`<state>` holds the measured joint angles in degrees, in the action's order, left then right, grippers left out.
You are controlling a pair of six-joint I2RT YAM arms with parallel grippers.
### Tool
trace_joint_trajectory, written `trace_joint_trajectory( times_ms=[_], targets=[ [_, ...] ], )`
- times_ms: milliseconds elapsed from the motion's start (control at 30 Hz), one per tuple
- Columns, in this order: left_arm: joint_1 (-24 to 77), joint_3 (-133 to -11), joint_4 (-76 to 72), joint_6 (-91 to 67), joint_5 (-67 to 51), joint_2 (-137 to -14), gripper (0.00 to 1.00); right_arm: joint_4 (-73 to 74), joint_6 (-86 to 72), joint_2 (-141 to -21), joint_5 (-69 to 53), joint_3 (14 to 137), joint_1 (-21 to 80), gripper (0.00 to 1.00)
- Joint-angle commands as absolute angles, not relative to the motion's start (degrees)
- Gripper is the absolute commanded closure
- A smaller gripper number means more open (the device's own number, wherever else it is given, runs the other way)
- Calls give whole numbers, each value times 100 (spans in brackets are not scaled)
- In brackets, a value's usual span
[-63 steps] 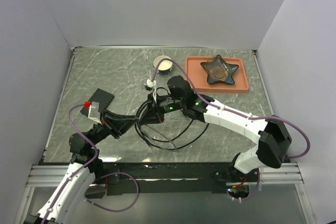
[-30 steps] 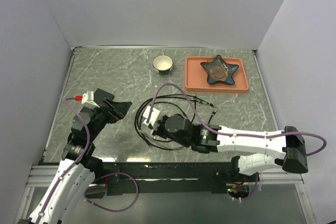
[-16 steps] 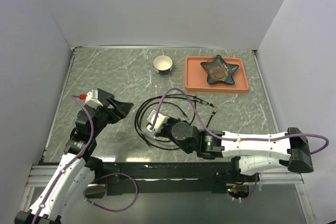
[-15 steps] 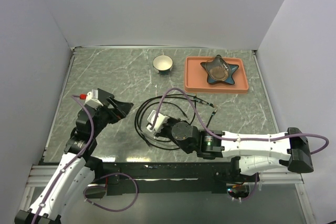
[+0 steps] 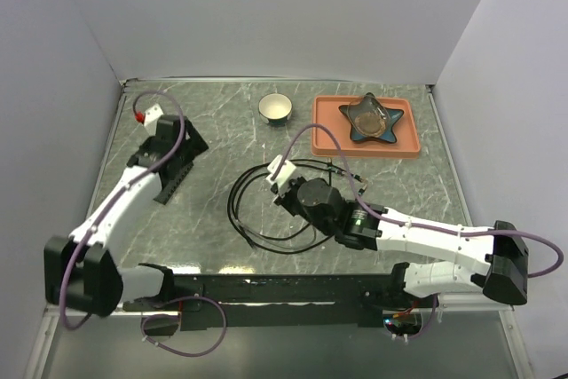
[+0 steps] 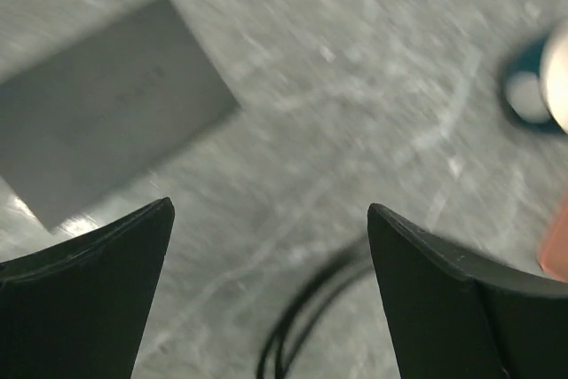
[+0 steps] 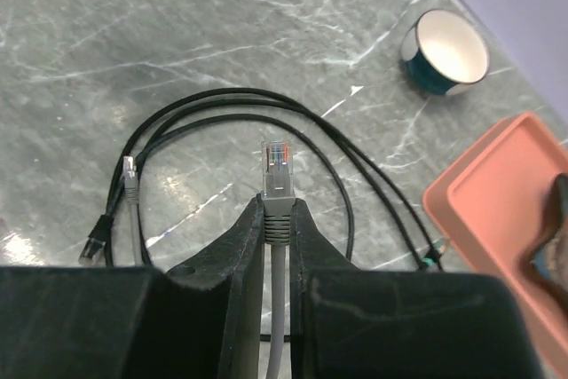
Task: Insert the plug into the switch port
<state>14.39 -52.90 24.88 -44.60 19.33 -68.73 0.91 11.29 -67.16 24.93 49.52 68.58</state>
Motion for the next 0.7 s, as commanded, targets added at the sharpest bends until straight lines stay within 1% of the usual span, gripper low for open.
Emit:
trace_joint_trajectory(
  times_ms=[0,67,100,167,200,300,433,467,667],
  targets=[
    [620,-5862,3000,-4026,2335,-7426,4,158,502,-6285,1688,4861,6522,100],
    [178,-5819,2743,-3833,1926,-7628,4,211,387,-6205,1408,4808,6311,100],
    [-216,-5784,2629,-3806,1664,-7681,4,228,291,-6179,1337,4738,6250,100],
    [-543,-5748,2330,-3771,1399,-7900,4,263,220,-6126,1100,4685,6117,100],
    [-884,-5774,2268,-3779,1258,-7997,4,281,202,-6117,1046,4650,6074,100],
    [-1352,-5757,1996,-3902,949,-8384,4,351,167,-6117,880,4623,5994,100],
    [-1547,-5731,1522,-4025,827,-8945,4,413,88,-6100,669,4588,5942,100],
    [-1547,-5730,1259,-4008,643,-9069,4,422,44,-6091,616,4579,5889,100],
    [-1538,-6565,1283,-3727,-42,-10282,4,571,9,-6047,404,4562,5836,100]
  ],
)
